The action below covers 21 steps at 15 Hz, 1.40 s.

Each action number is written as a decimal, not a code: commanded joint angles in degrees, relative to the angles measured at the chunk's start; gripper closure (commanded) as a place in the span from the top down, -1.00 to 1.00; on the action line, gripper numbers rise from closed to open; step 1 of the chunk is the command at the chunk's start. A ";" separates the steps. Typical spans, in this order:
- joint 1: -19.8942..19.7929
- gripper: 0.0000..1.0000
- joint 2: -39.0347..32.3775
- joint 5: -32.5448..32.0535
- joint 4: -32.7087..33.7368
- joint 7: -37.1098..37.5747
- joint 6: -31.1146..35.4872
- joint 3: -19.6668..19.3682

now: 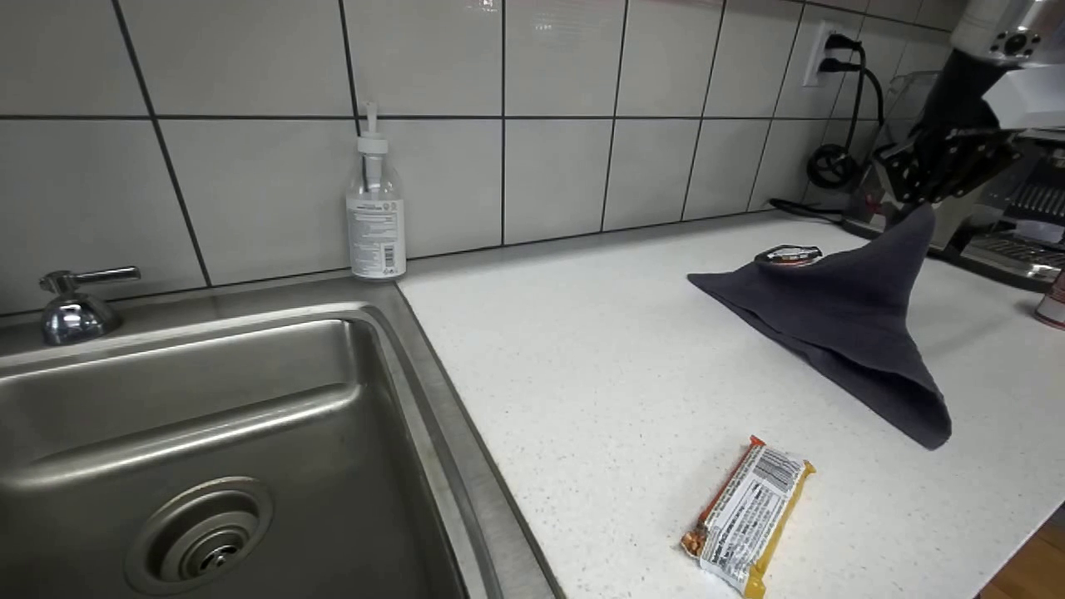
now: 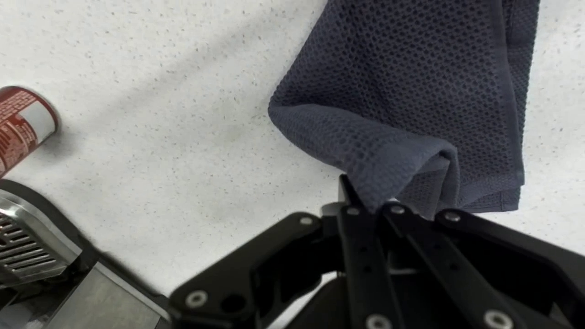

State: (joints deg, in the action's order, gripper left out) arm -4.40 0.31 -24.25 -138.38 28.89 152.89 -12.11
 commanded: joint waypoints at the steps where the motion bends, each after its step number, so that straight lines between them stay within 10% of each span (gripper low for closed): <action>1: -1.23 -0.98 2.55 -0.89 -2.04 -0.39 -1.52 2.04; 21: -0.95 -0.98 5.41 0.42 -6.95 -0.08 -1.48 5.43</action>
State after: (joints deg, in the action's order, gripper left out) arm -4.41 2.17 -24.51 -143.47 28.99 152.74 -8.03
